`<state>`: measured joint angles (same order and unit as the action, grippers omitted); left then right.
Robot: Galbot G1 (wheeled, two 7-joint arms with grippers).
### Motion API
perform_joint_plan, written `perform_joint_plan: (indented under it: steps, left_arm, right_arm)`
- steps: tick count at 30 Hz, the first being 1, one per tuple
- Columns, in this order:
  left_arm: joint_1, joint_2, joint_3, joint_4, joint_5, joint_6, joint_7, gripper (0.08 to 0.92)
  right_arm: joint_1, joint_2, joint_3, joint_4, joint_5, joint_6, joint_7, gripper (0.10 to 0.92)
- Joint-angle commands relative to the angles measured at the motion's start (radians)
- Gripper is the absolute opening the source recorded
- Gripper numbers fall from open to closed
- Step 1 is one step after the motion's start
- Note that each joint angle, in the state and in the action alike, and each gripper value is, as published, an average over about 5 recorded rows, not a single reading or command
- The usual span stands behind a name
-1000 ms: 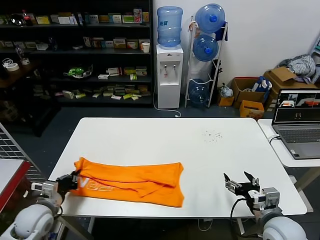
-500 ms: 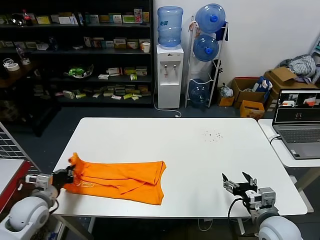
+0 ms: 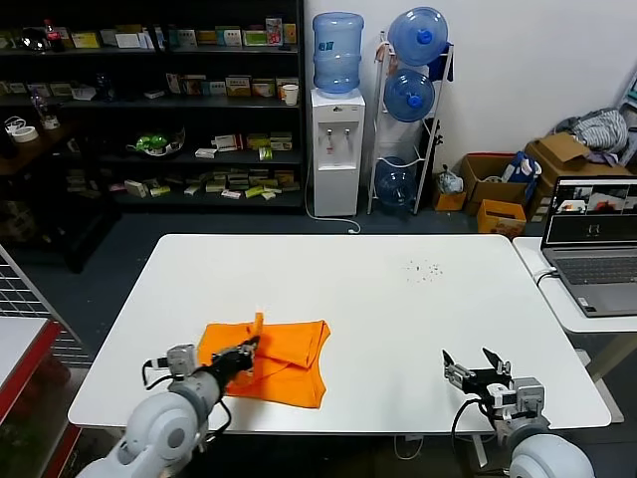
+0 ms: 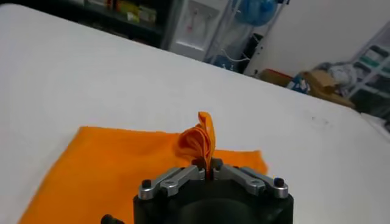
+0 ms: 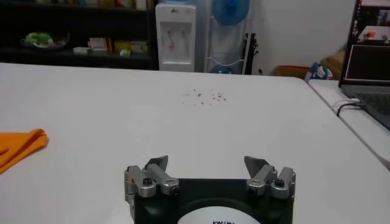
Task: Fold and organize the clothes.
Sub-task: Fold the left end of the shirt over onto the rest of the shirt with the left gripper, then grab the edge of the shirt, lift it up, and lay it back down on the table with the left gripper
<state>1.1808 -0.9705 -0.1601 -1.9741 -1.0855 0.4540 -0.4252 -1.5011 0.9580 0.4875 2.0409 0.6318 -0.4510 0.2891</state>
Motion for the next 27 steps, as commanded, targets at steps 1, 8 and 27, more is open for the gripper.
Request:
perform_joint_plan:
  steps: [1, 8, 27]
  left_arm:
    - [-0.108, -0.152, 0.178, -0.014, -0.051, 0.035, -0.076, 0.126]
    - [-0.108, -0.164, 0.181, 0.032, 0.056, 0.038, -0.040, 0.126]
    - [0.144, 0.237, -0.294, 0.087, 0.155, -0.036, 0.281, 0.598]
  right_arm:
    - [0.003, 0.007, -0.002, -0.002, -0.002, 0.000, 0.003, 0.823]
    - [0.002, 0.005, -0.004, 0.003, 0.001, 0.000, 0.002, 0.823]
    - [0.021, 0.009, -0.023, -0.006, 0.003, 0.008, -0.009, 0.823]
